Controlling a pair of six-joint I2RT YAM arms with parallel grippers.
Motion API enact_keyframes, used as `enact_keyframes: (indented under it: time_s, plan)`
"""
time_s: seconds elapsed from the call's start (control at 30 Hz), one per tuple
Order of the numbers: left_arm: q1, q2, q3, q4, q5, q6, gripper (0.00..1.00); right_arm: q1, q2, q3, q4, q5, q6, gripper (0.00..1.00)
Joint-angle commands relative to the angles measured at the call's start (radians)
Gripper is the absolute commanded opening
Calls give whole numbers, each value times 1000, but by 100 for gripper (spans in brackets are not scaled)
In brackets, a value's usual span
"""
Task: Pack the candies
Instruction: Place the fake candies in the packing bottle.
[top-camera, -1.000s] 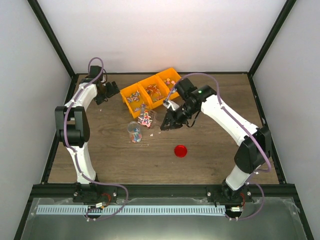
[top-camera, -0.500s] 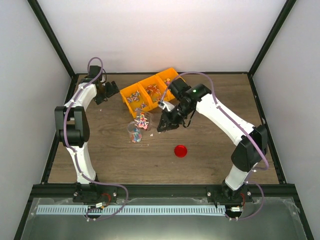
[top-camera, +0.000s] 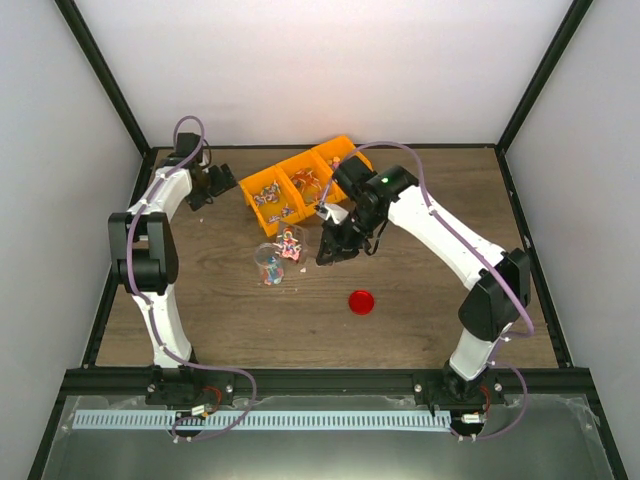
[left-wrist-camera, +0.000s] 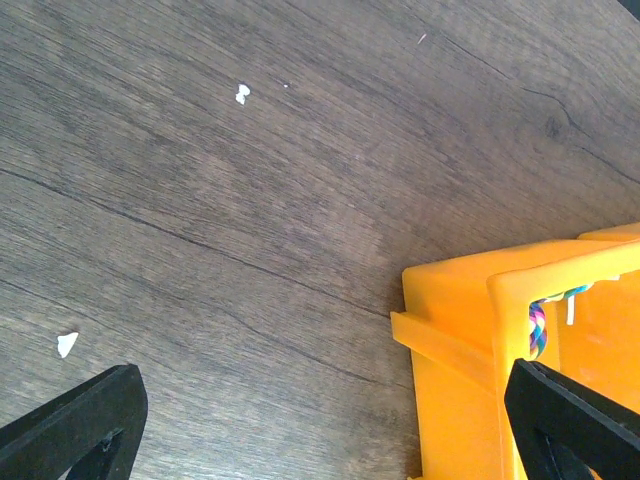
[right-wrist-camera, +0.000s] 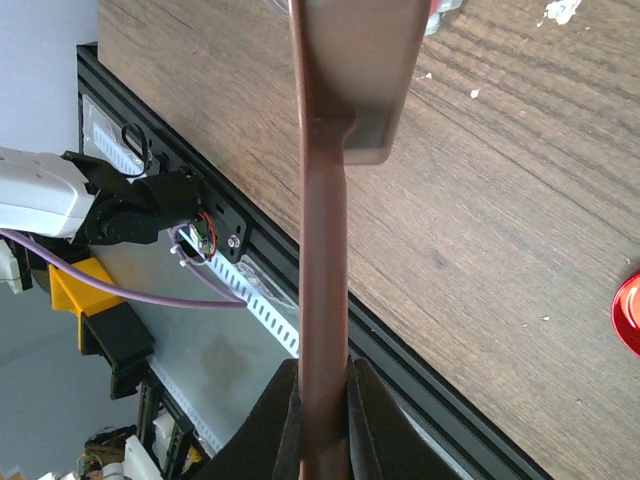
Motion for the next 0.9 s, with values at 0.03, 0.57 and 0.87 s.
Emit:
enact_keyframes:
  time_s: [0.03, 0.57, 0.87]
  plan:
    - [5, 0, -14, 15, 7, 7, 100, 25, 7, 56, -11, 26, 8, 1]
    - [6, 6, -11, 19, 18, 7, 100, 60, 33, 121, -12, 95, 44, 1]
    - [5, 10, -13, 21, 24, 6, 100, 72, 41, 127, -13, 93, 45, 1]
